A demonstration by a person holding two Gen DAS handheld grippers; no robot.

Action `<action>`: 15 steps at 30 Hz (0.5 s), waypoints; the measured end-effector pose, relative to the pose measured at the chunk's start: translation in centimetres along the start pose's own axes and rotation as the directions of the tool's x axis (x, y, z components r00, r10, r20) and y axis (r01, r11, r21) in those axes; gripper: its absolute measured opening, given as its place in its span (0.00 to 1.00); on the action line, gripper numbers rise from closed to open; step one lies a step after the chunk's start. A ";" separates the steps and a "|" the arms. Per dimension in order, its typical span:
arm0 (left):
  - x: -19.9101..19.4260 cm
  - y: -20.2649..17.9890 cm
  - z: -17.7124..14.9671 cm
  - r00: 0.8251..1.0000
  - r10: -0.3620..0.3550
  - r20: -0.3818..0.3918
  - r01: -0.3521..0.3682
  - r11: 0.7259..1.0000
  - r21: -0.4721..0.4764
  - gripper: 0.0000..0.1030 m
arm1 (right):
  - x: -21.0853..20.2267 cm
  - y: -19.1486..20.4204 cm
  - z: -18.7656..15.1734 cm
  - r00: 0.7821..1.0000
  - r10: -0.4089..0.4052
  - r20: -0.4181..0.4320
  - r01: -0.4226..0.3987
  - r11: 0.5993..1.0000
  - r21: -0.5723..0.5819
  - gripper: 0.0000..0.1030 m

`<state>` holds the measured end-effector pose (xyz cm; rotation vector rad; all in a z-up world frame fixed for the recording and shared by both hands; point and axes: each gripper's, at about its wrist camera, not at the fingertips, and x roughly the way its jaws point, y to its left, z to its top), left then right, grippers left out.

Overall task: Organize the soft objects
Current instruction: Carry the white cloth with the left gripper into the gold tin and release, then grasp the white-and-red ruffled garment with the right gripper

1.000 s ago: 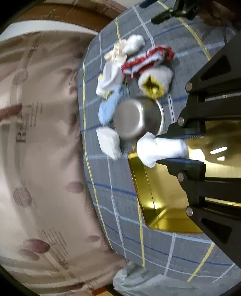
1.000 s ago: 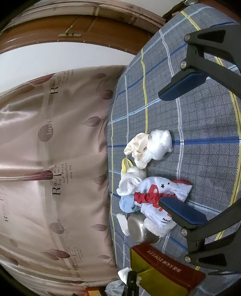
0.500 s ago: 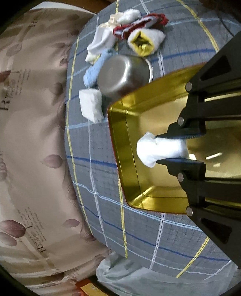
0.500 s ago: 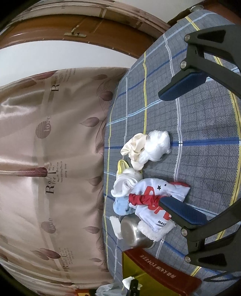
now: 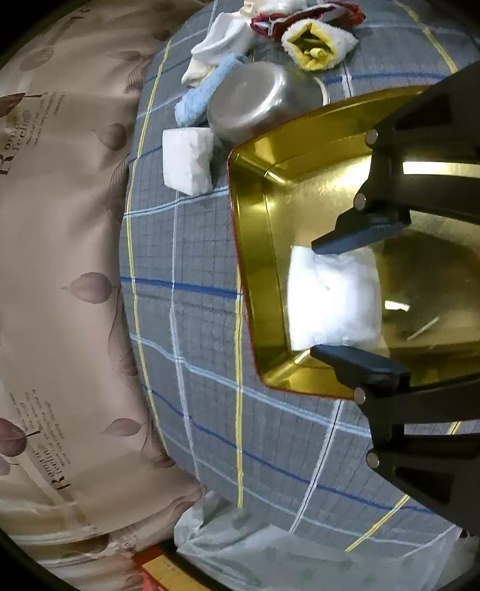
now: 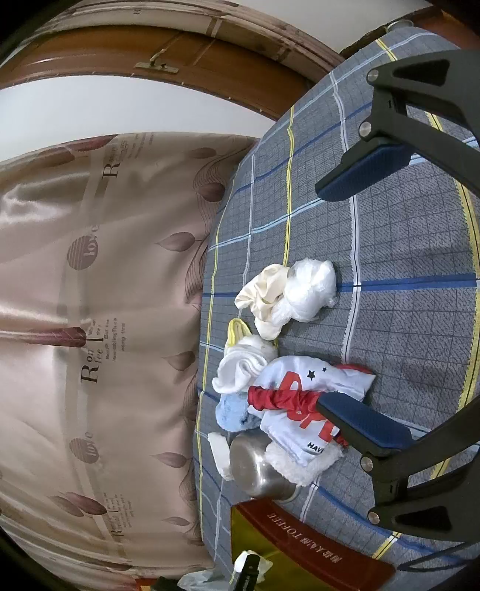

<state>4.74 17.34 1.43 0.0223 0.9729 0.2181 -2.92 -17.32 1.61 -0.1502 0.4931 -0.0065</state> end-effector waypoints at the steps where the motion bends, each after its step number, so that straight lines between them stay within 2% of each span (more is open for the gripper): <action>1: 0.1 0.0 0.1 1.000 0.010 0.003 -0.010 1.000 0.003 0.51 | 0.0 0.0 0.0 1.000 0.000 0.000 0.000 1.000 -0.001 1.00; 6: 0.1 0.1 0.1 1.000 0.012 0.000 -0.012 1.000 0.021 0.53 | 0.1 0.0 0.0 1.000 0.014 -0.001 -0.014 1.000 0.004 1.00; 13: -2.3 1.0 0.2 0.999 0.000 0.050 0.001 1.000 -0.023 0.53 | 0.8 0.0 0.3 0.996 0.074 -0.042 -0.073 0.997 0.017 0.99; 15: -3.6 1.4 0.1 0.998 -0.010 0.070 0.013 0.999 -0.044 0.53 | 1.2 0.3 0.4 0.991 0.113 -0.073 -0.112 0.994 0.022 0.99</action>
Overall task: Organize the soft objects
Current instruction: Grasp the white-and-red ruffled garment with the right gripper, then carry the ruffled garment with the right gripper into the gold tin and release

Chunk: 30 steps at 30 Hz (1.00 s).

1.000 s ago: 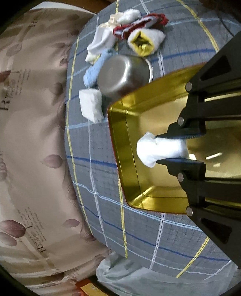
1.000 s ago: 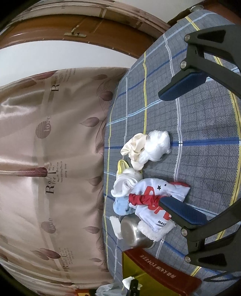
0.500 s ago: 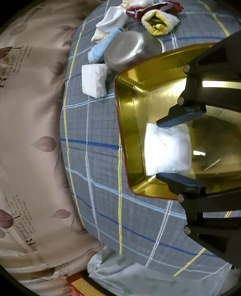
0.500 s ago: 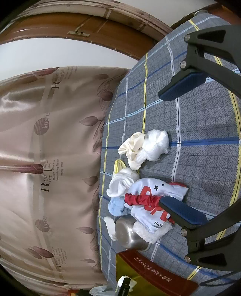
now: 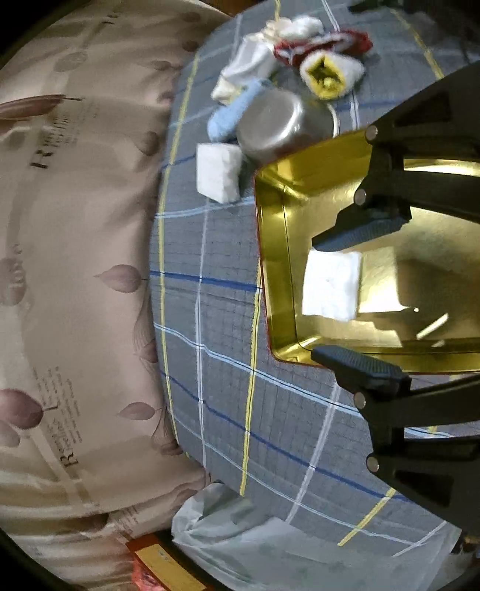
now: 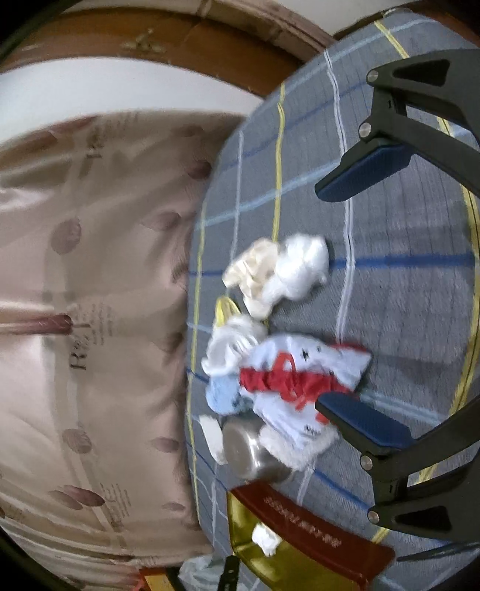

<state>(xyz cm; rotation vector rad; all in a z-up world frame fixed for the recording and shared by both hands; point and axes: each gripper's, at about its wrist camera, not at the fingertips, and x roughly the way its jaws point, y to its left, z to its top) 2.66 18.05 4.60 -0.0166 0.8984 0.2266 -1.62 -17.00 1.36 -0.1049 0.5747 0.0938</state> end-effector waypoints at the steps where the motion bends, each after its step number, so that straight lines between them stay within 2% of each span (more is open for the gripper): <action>1: -0.8 0.2 -0.1 1.000 -0.012 0.008 0.012 1.000 -0.012 0.53 | 0.3 0.5 0.2 0.999 0.039 -0.023 -0.040 0.999 -0.011 0.98; 5: -3.3 0.7 -1.3 0.998 -0.069 0.004 0.069 0.996 -0.060 0.53 | 0.0 2.7 0.4 0.996 0.089 -0.026 -0.092 0.991 -0.100 0.97; 8: -5.7 0.4 -3.3 0.995 -0.098 0.014 0.099 0.993 -0.066 0.53 | 0.9 4.0 0.5 0.996 0.083 -0.034 -0.088 0.981 -0.171 0.97; 9: -6.2 0.3 -3.9 0.995 -0.100 0.011 0.101 0.993 -0.064 0.53 | 1.6 4.2 0.7 0.995 0.084 -0.050 -0.092 0.977 -0.192 0.95; 11: -6.9 0.1 -5.2 0.993 -0.115 -0.005 0.114 0.991 -0.064 0.53 | 2.7 4.3 1.0 0.992 0.095 -0.086 -0.112 0.969 -0.219 0.86; 15: -7.7 -0.2 -7.6 0.988 -0.150 -0.046 0.145 0.986 -0.084 0.53 | 4.0 4.8 1.1 0.989 0.096 -0.108 -0.122 0.955 -0.271 0.81; 16: -7.9 -0.3 -8.0 0.987 -0.152 -0.054 0.147 0.985 -0.087 0.53 | 4.5 5.0 1.0 0.987 0.103 -0.122 -0.134 0.950 -0.283 0.76; 18: -7.9 -0.4 -8.7 0.984 -0.164 -0.075 0.156 0.983 -0.100 0.53 | 5.6 5.1 0.8 0.976 0.125 -0.176 -0.174 0.941 -0.292 0.59; 20: -8.1 -0.5 -9.3 0.980 -0.177 -0.090 0.167 0.980 -0.109 0.53 | 6.4 4.9 0.7 0.962 0.152 -0.227 -0.211 0.941 -0.264 0.24; 21: -8.2 -0.5 -9.6 0.980 -0.178 -0.092 0.167 0.980 -0.111 0.53 | 6.5 4.8 0.7 0.958 0.157 -0.240 -0.218 0.943 -0.253 0.18; 23: -8.7 -0.4 -10.1 0.979 -0.180 -0.092 0.169 0.979 -0.117 0.53 | 6.2 4.0 0.9 0.949 0.187 -0.254 -0.242 0.948 -0.206 0.12; 30: -9.9 0.6 -12.1 0.976 -0.189 -0.108 0.173 0.974 -0.145 0.53 | 0.2 2.3 3.2 0.947 0.267 -0.179 -0.294 0.945 -0.142 0.11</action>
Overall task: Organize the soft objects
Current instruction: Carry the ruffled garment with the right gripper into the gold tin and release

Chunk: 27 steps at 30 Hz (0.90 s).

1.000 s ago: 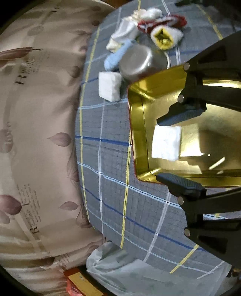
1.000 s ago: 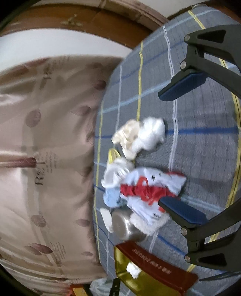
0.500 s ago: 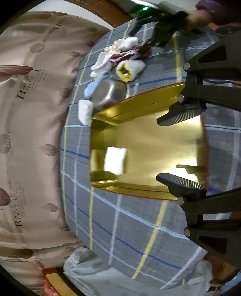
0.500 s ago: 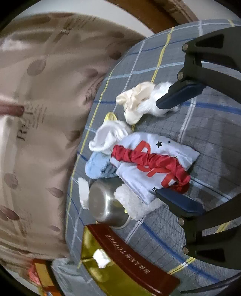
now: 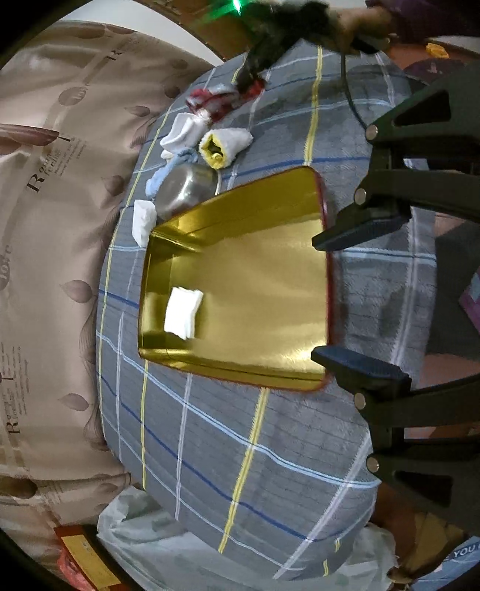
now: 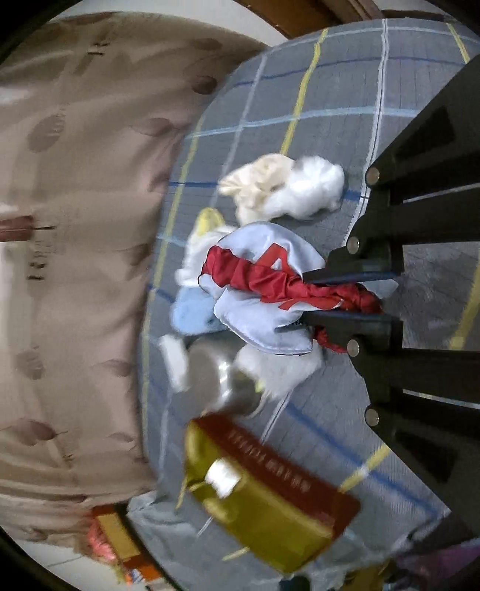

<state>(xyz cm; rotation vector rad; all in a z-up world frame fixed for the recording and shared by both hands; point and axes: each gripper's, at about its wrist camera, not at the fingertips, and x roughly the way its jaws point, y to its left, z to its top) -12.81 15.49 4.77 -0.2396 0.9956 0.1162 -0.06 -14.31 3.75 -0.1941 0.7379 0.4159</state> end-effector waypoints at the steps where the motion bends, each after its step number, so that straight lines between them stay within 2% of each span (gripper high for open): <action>1: -0.1 0.1 -0.3 1.000 0.004 0.001 -0.004 1.000 0.000 0.53 | -1.0 0.5 0.5 1.000 0.018 0.015 -0.018 1.000 -0.003 0.11; 4: -0.4 0.3 -0.8 0.999 0.032 0.016 -0.032 0.999 0.000 0.53 | -2.7 2.7 2.5 0.996 0.067 0.059 -0.065 0.997 -0.035 0.11; 8: -1.2 0.7 -0.8 0.998 0.039 0.052 -0.039 0.999 -0.009 0.53 | -2.5 6.4 6.0 0.983 0.167 0.074 -0.162 0.984 -0.068 0.11; 11: -1.9 0.7 -0.6 0.993 0.072 0.096 -0.074 0.997 0.009 0.53 | -0.4 10.2 8.2 0.968 0.250 0.039 -0.246 0.965 -0.088 0.11; 14: -2.7 1.3 -0.5 0.984 0.108 0.141 -0.110 0.994 0.008 0.53 | 2.4 13.7 9.3 0.955 0.297 -0.024 -0.298 0.949 -0.105 0.12; 16: -3.1 1.7 -0.4 0.980 0.115 0.162 -0.115 0.993 -0.011 0.53 | 4.1 15.5 9.6 0.949 0.307 -0.064 -0.313 0.943 -0.112 0.12; 20: -3.6 3.1 -0.3 0.968 0.152 0.197 -0.144 0.988 -0.054 0.53 | 8.3 18.9 9.8 0.946 0.278 -0.168 -0.302 0.944 -0.134 0.12; 23: -3.2 3.9 -0.3 0.970 0.160 0.184 -0.151 0.987 -0.062 0.53 | 10.6 20.2 9.2 0.941 0.238 -0.242 -0.279 0.948 -0.151 0.12; 27: -2.2 4.5 -0.4 0.975 0.162 0.153 -0.154 0.986 -0.061 0.53 | 12.6 21.3 9.0 0.939 0.185 -0.290 -0.243 0.954 -0.177 0.12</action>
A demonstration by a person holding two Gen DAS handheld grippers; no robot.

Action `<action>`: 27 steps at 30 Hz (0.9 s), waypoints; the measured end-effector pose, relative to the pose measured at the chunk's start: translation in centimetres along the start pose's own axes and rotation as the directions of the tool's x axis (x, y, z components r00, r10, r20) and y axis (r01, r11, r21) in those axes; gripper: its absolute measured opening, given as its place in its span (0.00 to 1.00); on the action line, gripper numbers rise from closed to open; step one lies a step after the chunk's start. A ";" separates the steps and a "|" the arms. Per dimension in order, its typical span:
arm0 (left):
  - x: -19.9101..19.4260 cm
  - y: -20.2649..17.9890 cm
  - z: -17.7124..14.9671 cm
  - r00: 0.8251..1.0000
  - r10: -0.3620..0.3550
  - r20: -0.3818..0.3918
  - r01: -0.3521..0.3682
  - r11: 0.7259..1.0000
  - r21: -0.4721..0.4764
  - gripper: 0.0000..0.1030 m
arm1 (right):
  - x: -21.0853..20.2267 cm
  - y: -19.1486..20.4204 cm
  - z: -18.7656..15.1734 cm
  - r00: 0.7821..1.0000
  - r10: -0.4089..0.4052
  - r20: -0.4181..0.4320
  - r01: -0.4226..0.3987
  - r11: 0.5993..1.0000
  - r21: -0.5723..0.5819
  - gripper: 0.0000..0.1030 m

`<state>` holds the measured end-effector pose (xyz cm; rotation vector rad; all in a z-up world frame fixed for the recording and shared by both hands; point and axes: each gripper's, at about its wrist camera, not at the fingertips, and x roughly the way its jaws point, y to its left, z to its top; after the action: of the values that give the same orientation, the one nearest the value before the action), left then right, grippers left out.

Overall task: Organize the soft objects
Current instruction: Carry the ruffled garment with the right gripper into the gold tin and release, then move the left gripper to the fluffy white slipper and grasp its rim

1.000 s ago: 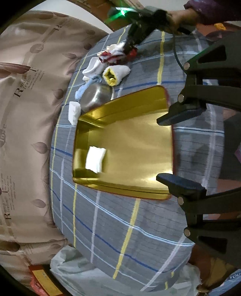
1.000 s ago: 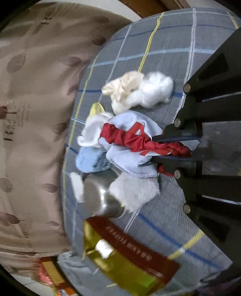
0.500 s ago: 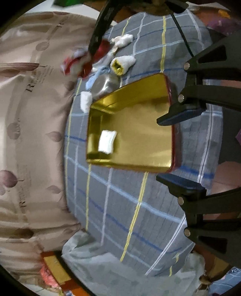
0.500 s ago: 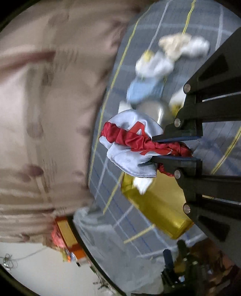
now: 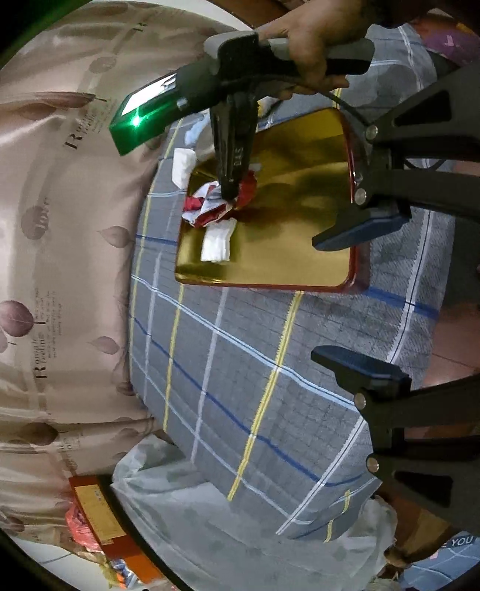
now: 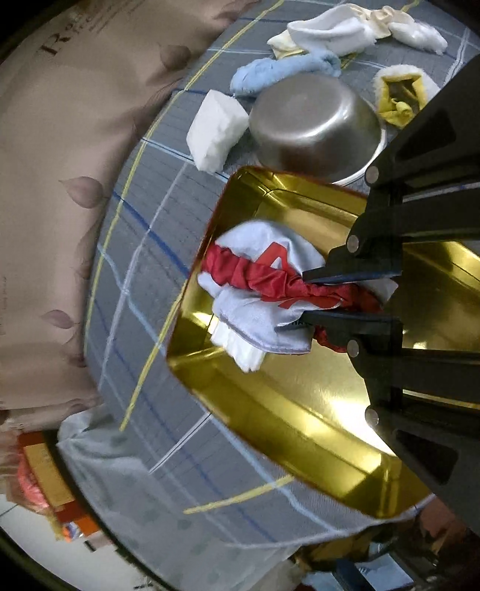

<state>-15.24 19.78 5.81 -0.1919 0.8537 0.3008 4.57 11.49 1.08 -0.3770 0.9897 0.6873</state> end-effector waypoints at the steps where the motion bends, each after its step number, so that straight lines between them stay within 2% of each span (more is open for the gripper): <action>1: 0.3 0.1 -0.1 1.000 0.000 -0.009 0.000 1.000 -0.003 0.53 | 0.3 0.1 0.1 1.000 -0.008 -0.014 0.007 1.000 -0.006 0.13; 7: 1.5 0.5 -0.4 0.998 0.001 -0.055 -0.001 1.000 -0.002 0.53 | 2.4 0.6 0.6 0.997 -0.027 -0.075 0.025 0.999 -0.022 0.16; 10: 2.2 0.3 -0.6 0.996 0.013 -0.084 -0.012 1.000 0.018 0.53 | 2.3 0.8 0.7 0.997 -0.029 -0.066 0.028 0.999 -0.023 0.24; 12: 2.5 0.1 -0.8 0.995 0.014 -0.097 -0.011 1.000 0.028 0.53 | 1.7 0.6 0.7 0.999 -0.017 -0.044 0.017 1.000 -0.010 0.37; 14: 2.4 0.0 -0.9 0.995 0.013 -0.097 -0.010 0.999 0.034 0.53 | 0.4 0.5 0.5 1.000 -0.024 0.016 0.024 1.000 0.000 0.61; 16: 2.4 -0.1 -0.9 0.995 0.017 -0.095 -0.013 0.999 0.039 0.53 | -1.5 0.4 -0.2 0.995 -0.025 0.096 0.025 1.000 0.007 0.70; 18: 2.4 0.0 -1.0 0.995 0.018 -0.096 -0.014 0.999 0.041 0.53 | -3.1 0.3 -1.0 0.987 -0.019 0.160 0.017 1.000 0.012 0.70; 21: 2.4 -0.2 -1.1 0.995 0.020 -0.099 -0.016 0.999 0.046 0.53 | -6.3 -0.3 -2.9 0.961 -0.029 0.274 0.022 0.999 0.029 0.70; 23: 2.3 -0.4 -1.1 0.995 0.027 -0.097 -0.021 0.998 0.056 0.53 | -8.7 -1.2 -5.3 0.937 -0.072 0.341 0.055 0.997 0.057 0.74; 27: 2.2 -0.9 -1.2 0.995 0.034 -0.093 -0.027 0.997 0.073 0.53 | -11.8 -4.3 -10.3 0.906 -0.196 0.376 0.148 0.977 0.152 0.83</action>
<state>-14.43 19.01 3.37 -0.1271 0.9601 0.2908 -3.31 -1.83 5.93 -0.2063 0.6054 0.5122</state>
